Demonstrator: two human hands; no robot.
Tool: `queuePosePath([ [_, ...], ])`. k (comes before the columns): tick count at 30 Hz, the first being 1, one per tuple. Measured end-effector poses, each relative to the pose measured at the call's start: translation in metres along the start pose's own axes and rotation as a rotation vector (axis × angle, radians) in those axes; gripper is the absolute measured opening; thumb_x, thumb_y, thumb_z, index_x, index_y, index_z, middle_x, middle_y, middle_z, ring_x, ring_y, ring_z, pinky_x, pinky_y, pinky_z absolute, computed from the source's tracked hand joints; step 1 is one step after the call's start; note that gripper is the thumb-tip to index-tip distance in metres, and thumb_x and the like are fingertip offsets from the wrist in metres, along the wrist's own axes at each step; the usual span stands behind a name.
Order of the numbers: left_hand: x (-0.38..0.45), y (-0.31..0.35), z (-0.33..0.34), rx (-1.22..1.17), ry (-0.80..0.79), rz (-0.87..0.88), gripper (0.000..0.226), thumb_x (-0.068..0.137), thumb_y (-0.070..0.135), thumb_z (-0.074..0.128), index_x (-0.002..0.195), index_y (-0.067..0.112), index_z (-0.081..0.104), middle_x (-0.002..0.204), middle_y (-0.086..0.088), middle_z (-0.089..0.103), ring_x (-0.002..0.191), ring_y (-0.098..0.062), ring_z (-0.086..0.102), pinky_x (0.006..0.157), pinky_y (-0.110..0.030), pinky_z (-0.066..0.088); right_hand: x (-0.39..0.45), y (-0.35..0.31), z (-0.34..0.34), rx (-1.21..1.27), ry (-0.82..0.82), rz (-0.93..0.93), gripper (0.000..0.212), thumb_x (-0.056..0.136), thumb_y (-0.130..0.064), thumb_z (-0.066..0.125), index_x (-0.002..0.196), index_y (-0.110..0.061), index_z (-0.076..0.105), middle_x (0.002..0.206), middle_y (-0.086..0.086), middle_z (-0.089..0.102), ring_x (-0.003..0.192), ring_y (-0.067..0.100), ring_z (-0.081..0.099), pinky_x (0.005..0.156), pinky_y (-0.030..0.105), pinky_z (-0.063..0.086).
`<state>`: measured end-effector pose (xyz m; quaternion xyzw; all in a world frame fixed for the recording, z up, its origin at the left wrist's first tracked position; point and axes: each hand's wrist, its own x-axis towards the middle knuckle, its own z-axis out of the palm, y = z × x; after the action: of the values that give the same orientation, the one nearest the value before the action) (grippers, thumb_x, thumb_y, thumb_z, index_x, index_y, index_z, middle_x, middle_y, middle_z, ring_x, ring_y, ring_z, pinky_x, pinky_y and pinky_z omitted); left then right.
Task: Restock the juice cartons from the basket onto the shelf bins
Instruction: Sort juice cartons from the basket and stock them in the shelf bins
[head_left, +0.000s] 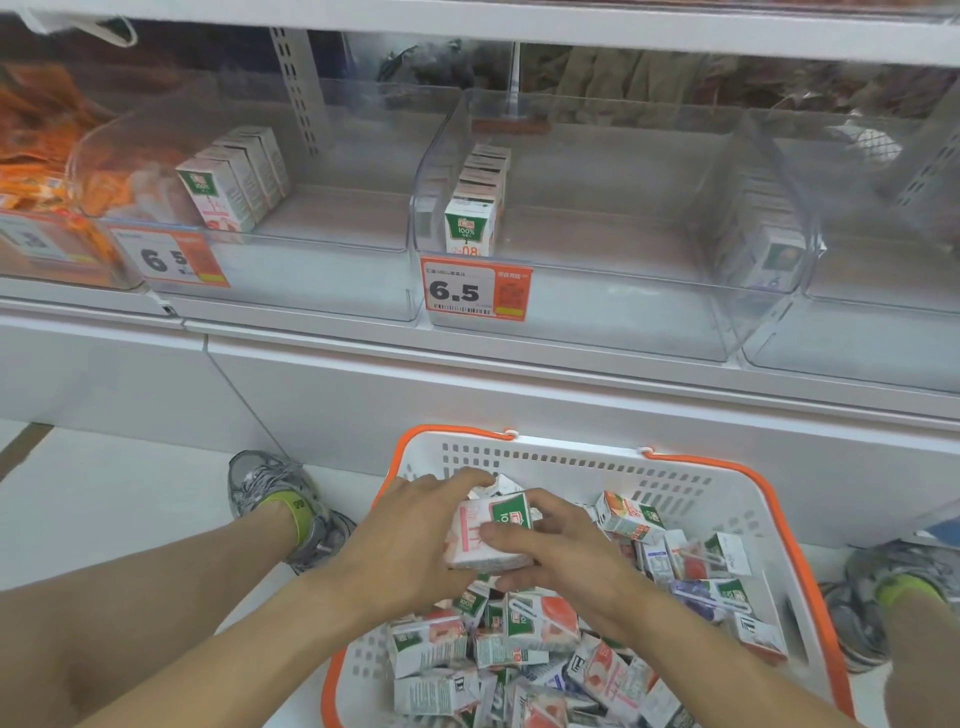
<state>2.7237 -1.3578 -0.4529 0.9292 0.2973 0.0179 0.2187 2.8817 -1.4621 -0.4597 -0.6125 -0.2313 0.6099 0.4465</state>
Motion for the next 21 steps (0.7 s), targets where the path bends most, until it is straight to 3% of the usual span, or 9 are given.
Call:
queuePosePath([
  [2,-0.002,-0.001,-0.011,-0.060,0.018,-0.012,0.074,0.077,0.045,0.075,0.139,0.042,0.035,0.114,0.018,0.051,0.103,-0.007,0.047,0.082,-0.010,0.033,0.001,-0.003,0.002,0.082,-0.005,-0.046,0.042,0.077,-0.019,0.083,0.115,-0.011,0.068,0.108,0.020,0.072,0.097,0.038,0.070,0.082,0.042,0.058],
  [4,-0.006,-0.006,-0.031,-0.105,-0.042,0.015,0.083,0.073,0.052,0.078,0.141,0.043,0.032,0.120,0.026,0.040,0.118,-0.002,0.042,0.095,-0.015,0.035,0.001,-0.008,0.006,0.159,-0.001,-0.069,0.047,0.075,-0.018,0.081,0.118,-0.007,0.065,0.110,0.021,0.072,0.102,0.043,0.067,0.084,0.043,0.056],
  [7,-0.015,-0.032,-0.088,-0.228,-0.176,-0.022,0.089,0.059,0.069,0.079,0.135,0.052,0.035,0.126,0.042,0.038,0.121,0.019,0.034,0.104,-0.015,0.033,-0.002,-0.015,0.015,0.258,-0.010,-0.102,0.048,0.075,-0.015,0.082,0.119,-0.005,0.065,0.112,0.021,0.071,0.111,0.048,0.061,0.093,0.049,0.052],
  [10,-0.014,-0.077,-0.153,-0.231,0.144,-0.071,0.058,0.067,0.068,0.070,0.117,0.040,0.061,0.112,0.025,0.064,0.107,0.011,0.056,0.094,-0.020,0.048,-0.001,-0.033,0.025,0.301,-0.033,-0.169,0.058,0.067,-0.018,0.087,0.118,-0.004,0.066,0.116,0.023,0.069,0.110,0.044,0.064,0.099,0.054,0.051],
  [13,-0.003,-0.132,-0.197,-0.209,0.574,-0.129,0.012,0.083,0.039,0.072,0.093,0.035,0.066,0.095,0.010,0.070,0.089,-0.003,0.065,0.073,-0.011,0.048,0.006,-0.072,0.046,0.362,-0.110,-0.256,0.072,0.064,-0.023,0.086,0.125,0.003,0.058,0.121,0.024,0.067,0.108,0.038,0.065,0.092,0.043,0.056],
  [16,0.007,-0.188,-0.211,-0.149,0.881,-0.294,0.026,0.082,0.031,0.078,0.104,0.029,0.066,0.114,-0.006,0.058,0.096,-0.022,0.062,0.088,-0.025,0.047,0.021,-0.128,0.084,0.359,-0.190,-0.435,0.073,0.064,-0.026,0.087,0.125,0.003,0.058,0.122,0.022,0.066,0.106,0.033,0.064,0.085,0.036,0.057],
  [18,0.012,-0.207,-0.206,-0.161,0.965,-0.409,0.047,0.078,0.032,0.081,0.120,0.022,0.063,0.129,-0.014,0.046,0.110,-0.027,0.055,0.100,-0.033,0.042,0.038,-0.164,0.114,0.305,-0.215,-0.576,0.061,0.071,-0.020,0.081,0.123,0.003,0.057,0.118,0.019,0.067,0.103,0.028,0.065,0.083,0.034,0.056],
  [21,0.024,-0.211,-0.195,-0.217,1.008,-0.430,0.071,0.071,0.031,0.087,0.134,0.020,0.056,0.133,-0.018,0.040,0.123,-0.028,0.045,0.105,-0.031,0.035,0.075,-0.209,0.159,0.168,-0.141,-0.720,0.049,0.074,-0.015,0.078,0.118,-0.005,0.059,0.107,0.013,0.072,0.096,0.023,0.070,0.082,0.036,0.057],
])
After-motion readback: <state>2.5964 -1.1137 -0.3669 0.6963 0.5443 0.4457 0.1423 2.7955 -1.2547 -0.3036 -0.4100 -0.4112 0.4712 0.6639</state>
